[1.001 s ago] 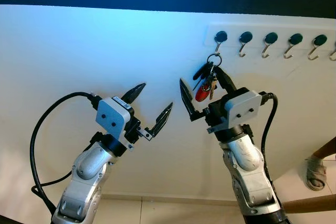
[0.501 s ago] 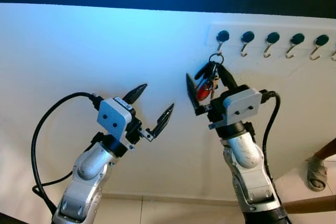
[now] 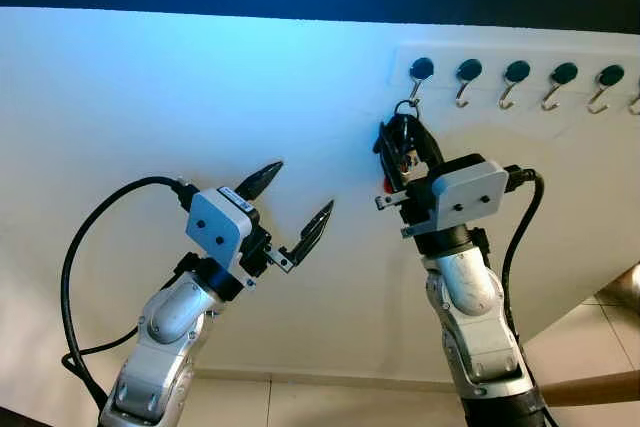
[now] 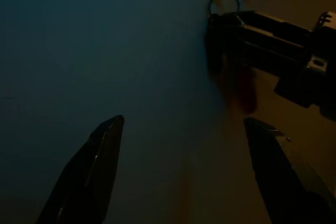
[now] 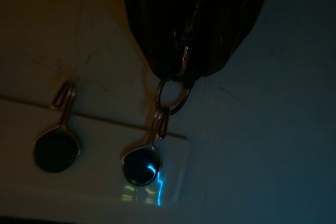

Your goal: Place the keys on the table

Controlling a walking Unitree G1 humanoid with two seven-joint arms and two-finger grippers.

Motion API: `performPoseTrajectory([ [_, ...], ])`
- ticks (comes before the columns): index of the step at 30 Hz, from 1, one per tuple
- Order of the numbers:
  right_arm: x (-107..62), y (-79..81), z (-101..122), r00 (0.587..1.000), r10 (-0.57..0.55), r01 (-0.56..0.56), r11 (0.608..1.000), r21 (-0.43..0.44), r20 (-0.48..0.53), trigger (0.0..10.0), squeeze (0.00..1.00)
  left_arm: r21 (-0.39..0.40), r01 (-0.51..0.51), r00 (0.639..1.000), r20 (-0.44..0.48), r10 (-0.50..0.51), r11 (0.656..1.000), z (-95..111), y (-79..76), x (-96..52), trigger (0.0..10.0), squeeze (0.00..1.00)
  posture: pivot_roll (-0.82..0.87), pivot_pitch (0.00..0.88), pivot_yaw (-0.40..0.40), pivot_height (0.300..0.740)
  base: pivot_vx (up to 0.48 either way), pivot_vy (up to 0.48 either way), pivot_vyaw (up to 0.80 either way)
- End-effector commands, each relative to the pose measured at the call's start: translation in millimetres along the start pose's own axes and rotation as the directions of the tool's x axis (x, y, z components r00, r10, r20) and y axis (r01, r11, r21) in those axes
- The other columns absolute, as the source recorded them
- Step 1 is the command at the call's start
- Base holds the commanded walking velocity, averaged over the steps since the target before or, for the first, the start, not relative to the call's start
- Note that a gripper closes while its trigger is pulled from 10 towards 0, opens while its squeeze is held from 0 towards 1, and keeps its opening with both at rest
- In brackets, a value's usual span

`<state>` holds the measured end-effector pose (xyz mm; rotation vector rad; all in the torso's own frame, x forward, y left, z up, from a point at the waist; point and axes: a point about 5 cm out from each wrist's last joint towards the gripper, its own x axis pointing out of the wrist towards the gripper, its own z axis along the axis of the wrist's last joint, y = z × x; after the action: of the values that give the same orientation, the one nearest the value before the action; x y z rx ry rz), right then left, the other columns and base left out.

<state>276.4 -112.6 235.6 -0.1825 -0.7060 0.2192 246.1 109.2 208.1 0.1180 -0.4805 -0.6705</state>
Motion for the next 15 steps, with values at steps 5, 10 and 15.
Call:
performPoseTrajectory([
  [5, -0.4, -3.6, 0.1, 1.0, -0.027, 0.027, 1.0, -0.006, -0.013, 5.7, 0.0, -0.001, 0.017, 1.0, -0.005, -0.017, 1.0, 0.7, -2.8, -2.8, 10.0, 0.0, 0.02, 0.104, -0.001, 0.74, 0.0, 0.0, 0.0],
  [10, 0.3, -4.6, 1.7, 0.999, -0.035, 0.035, 0.999, -0.002, -0.007, 10.0, 0.0, -0.001, 0.016, 1.0, -0.002, -0.016, 1.0, 1.8, -2.7, -2.5, 10.0, 0.0, 0.02, 0.104, 0.0, 0.74, 0.0, 0.0, 0.0],
  [15, 3.1, -4.0, 6.5, 0.999, -0.034, 0.033, 0.999, 0.02, 0.023, 0.0, 0.0, 0.002, 0.018, 1.0, 0.003, -0.018, 1.0, 2.9, -2.0, -1.3, 10.0, 0.0, 0.02, 0.098, 0.001, 0.74, 0.0, 0.0, 0.0],
])
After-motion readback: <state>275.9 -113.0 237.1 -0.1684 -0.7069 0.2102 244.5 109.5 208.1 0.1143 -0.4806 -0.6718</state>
